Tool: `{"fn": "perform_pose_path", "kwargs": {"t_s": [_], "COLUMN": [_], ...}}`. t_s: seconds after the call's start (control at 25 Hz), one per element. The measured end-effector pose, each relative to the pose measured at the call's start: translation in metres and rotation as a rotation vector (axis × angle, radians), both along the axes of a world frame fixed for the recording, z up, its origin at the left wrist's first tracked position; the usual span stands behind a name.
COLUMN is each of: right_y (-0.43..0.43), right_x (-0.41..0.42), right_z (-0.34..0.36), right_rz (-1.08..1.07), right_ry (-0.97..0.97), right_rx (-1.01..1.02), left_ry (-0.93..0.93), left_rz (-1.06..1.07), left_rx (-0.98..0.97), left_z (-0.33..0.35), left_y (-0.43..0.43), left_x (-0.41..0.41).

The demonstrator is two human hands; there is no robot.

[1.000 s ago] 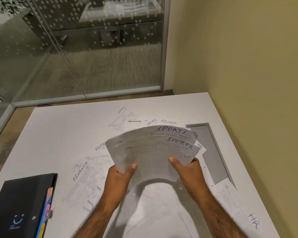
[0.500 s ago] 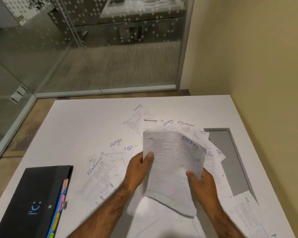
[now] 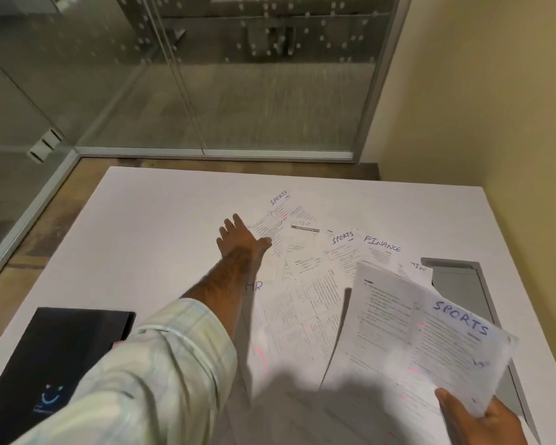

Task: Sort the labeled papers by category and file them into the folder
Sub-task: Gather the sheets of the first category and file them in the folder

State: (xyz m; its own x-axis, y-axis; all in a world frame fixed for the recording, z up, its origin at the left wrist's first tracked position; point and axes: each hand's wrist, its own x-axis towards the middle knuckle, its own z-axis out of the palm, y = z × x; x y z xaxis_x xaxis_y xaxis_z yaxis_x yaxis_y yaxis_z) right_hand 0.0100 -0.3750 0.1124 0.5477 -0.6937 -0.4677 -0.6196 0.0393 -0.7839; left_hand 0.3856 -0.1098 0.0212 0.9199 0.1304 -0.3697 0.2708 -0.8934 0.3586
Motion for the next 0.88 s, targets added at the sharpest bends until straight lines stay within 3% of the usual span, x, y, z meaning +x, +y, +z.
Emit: {"fn": "perform_pose_path", "kwargs": {"t_s": [0.24, 0.32, 0.36, 0.48, 0.76, 0.88], "right_y": [-0.001, 0.006, 0.009, 0.009, 0.001, -0.004], "right_x": [0.011, 0.017, 0.020, 0.024, 0.012, 0.010], "right_z": [-0.012, -0.017, -0.018, -0.012, -0.002, 0.005], "right_rz": [-0.038, -0.058, -0.049, -0.008, -0.012, -0.041], "right_ry": [0.007, 0.013, 0.015, -0.007, -0.082, -0.144], "right_rx": [0.029, 0.035, 0.029, 0.023, 0.095, 0.132], "left_ry": [-0.123, -0.084, -0.077, -0.166, -0.623, -0.725], "left_rz": [-0.145, -0.053, 0.092, 0.340, 0.146, 0.109], "left_rx": [0.134, -0.007, -0.138, -0.301, -0.460, -0.501], "left_z": [-0.008, -0.003, 0.001, 0.007, 0.104, 0.157], "left_y": [-0.016, -0.023, -0.027, -0.028, 0.026, 0.072], "left_x": [0.005, 0.002, 0.000, -0.013, -0.014, -0.002]}}
